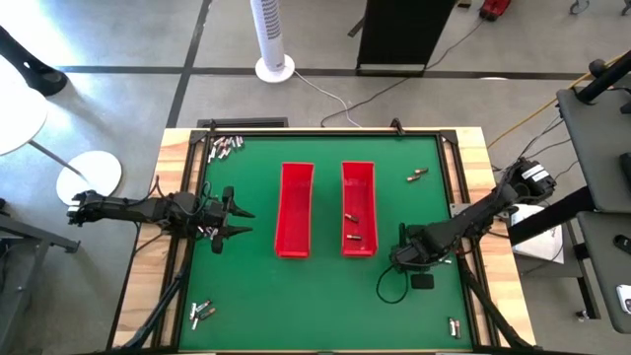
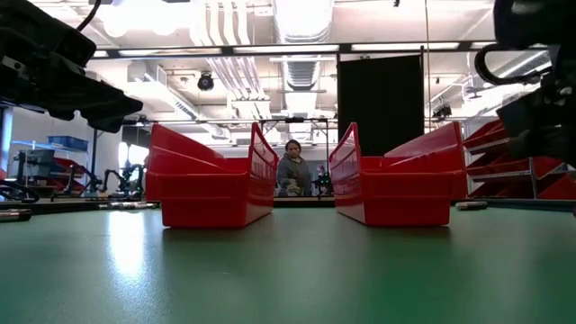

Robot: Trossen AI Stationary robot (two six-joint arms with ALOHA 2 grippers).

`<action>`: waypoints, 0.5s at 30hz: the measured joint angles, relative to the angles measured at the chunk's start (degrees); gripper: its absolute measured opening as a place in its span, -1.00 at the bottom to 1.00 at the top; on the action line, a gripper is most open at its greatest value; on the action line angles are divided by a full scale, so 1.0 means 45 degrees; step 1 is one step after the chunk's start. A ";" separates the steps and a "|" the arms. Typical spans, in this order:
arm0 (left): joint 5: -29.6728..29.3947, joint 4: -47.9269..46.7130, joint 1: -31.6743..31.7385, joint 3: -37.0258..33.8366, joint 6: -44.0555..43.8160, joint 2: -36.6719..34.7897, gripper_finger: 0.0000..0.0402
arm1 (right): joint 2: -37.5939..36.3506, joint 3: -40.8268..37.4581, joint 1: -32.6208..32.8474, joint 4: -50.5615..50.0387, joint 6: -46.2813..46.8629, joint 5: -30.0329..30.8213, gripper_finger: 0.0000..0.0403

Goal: Sort batteries
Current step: Put the black battery into the right red bin

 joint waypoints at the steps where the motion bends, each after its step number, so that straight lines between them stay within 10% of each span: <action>1: 0.0002 0.0003 0.0001 0.0000 0.0000 0.0000 -0.23 | 0.0000 0.0025 0.0144 0.0307 0.0088 0.0005 -0.70; 15: 0.0002 0.0004 0.0001 0.0000 0.0000 0.0000 -0.23 | 0.0057 0.0021 0.2928 0.3531 0.1595 0.3306 -0.59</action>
